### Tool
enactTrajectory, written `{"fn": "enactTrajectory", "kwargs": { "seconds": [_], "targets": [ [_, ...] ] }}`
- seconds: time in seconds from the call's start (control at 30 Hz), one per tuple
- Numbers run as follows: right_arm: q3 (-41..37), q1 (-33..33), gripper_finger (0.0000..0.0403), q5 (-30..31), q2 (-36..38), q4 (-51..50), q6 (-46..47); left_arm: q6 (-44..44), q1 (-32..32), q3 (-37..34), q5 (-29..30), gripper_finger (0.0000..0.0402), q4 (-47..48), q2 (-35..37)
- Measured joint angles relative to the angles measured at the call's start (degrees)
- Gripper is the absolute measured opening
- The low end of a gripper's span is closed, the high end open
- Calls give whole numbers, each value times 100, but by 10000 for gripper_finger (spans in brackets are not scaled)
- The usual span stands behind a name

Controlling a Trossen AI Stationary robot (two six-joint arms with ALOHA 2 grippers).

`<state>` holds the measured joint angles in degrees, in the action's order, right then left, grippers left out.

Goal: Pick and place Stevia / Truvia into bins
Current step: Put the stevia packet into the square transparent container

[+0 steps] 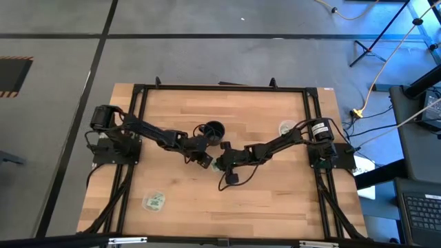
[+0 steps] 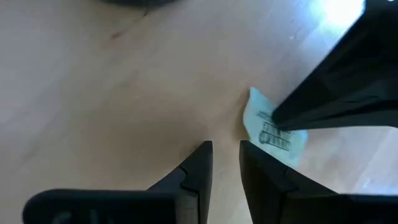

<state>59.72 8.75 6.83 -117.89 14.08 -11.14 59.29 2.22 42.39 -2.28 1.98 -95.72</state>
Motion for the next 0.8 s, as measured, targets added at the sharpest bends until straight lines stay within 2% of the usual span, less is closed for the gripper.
{"fn": "enactTrajectory", "kwargs": {
  "seconds": [0.17,0.37,0.8],
  "targets": [
    [0,-2,1,-6,-2,2,-11,-102,-39,11,-127,75,-561,-295],
    [0,-2,1,-4,-2,-4,-34,-238,-51,11,-188,78,-593,-305],
    [0,0,1,-4,-4,-12,7,-369,-55,4,-361,130,-783,-319]
  ]
}}
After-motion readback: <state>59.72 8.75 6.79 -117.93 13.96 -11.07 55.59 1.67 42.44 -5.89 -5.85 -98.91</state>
